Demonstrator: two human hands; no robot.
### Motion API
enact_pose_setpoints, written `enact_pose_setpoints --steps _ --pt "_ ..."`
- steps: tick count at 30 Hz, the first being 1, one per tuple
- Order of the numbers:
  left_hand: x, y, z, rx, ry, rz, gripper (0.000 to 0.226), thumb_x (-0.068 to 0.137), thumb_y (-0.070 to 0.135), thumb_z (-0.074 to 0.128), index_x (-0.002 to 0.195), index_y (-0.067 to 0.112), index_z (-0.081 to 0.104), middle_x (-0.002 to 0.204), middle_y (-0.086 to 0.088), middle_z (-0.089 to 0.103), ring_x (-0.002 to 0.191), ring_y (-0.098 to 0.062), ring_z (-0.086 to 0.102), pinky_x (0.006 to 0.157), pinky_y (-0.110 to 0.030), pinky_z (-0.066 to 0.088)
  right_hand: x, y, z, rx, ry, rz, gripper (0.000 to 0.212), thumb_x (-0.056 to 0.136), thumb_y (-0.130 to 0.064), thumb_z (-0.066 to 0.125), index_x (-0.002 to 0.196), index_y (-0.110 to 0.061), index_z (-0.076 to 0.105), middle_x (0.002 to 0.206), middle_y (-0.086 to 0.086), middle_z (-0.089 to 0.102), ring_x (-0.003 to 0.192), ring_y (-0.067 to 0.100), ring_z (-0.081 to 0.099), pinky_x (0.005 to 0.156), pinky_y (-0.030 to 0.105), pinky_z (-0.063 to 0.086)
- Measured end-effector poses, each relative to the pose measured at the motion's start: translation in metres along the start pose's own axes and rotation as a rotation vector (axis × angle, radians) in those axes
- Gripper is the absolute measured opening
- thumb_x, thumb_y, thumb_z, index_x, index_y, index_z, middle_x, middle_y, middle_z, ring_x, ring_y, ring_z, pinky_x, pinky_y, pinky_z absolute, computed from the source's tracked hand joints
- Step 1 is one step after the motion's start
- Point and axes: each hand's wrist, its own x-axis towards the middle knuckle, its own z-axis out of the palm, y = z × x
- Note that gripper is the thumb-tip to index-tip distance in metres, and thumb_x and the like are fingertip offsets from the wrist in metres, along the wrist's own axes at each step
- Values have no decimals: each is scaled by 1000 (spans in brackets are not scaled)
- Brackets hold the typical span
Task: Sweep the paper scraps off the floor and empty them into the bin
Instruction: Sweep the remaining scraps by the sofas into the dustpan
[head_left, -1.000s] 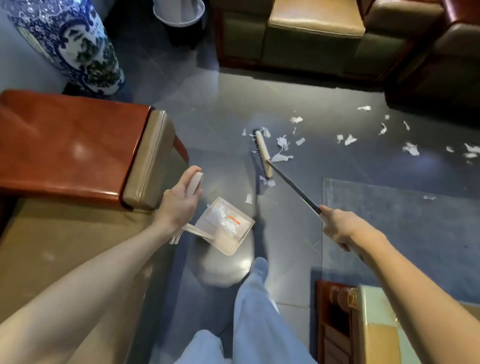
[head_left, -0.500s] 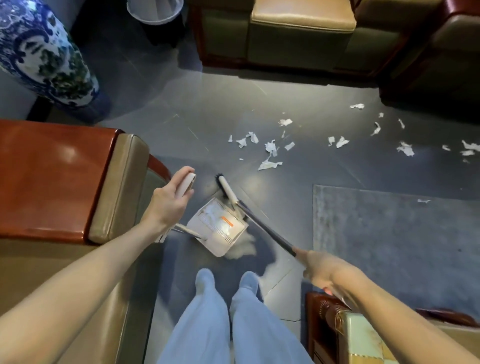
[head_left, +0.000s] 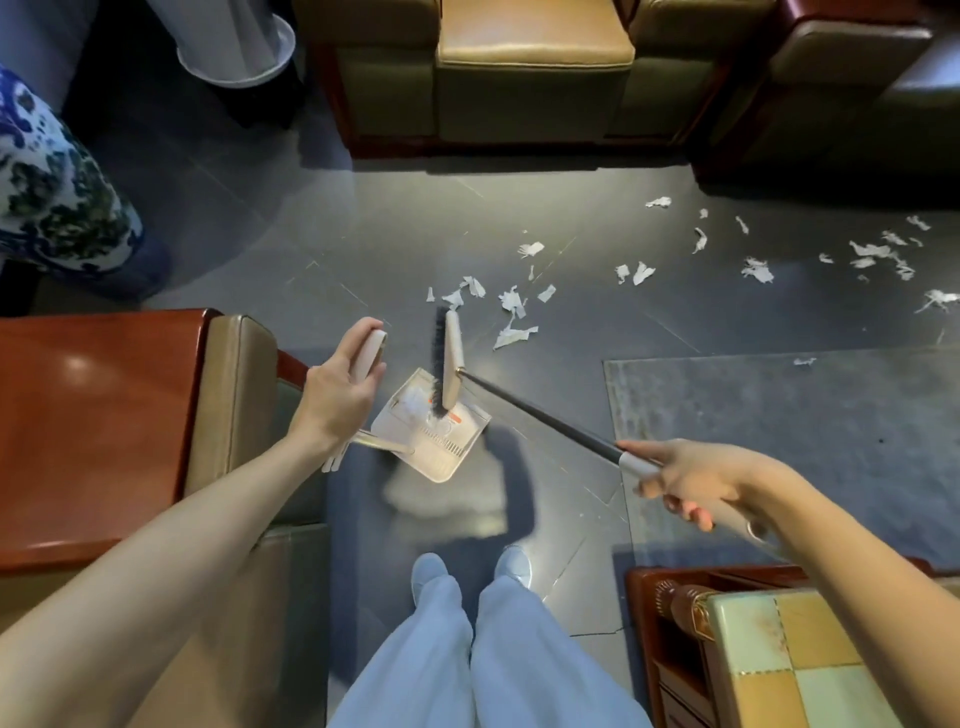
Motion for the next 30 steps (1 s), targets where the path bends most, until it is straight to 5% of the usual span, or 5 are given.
enact_pose_setpoints --steps 13,18,22,27,30 --pt "140 32 3 99 14 -27 40 95 25 56 119 54 43 83 -10 64 64 -26 56 68 -41 48 85 -55 -118 202 316 14 60 94 -1 43 148 -24 32 56 7 41 28 11 36 33 15 32" --pt "177 30 -8 119 -22 -53 42 93 21 59 119 51 46 79 12 62 61 -18 56 66 -36 48 132 -86 -160 -54 395 93 72 84 14 44 149 -13 30 89 15 52 75 29 51 67 33 46" --pt "202 20 -15 96 -43 -56 41 94 19 60 123 46 50 83 20 61 58 -3 55 67 -32 47 164 -112 -171 -104 419 162 57 87 5 42 143 -8 35 79 18 68 75 35 66 72 35 56" --pt "242 16 -24 48 -104 -37 42 94 17 60 120 49 51 81 24 60 56 -5 53 66 -35 50 168 -140 -148 -219 323 126 69 89 -6 36 153 -24 18 44 3 59 34 15 55 38 16 38" --pt "267 18 -22 35 -141 -33 43 93 18 60 118 52 51 81 26 61 55 -5 52 69 -34 50 151 -164 -117 -172 212 129 72 89 -4 38 153 -29 17 54 6 60 38 14 51 40 19 42"
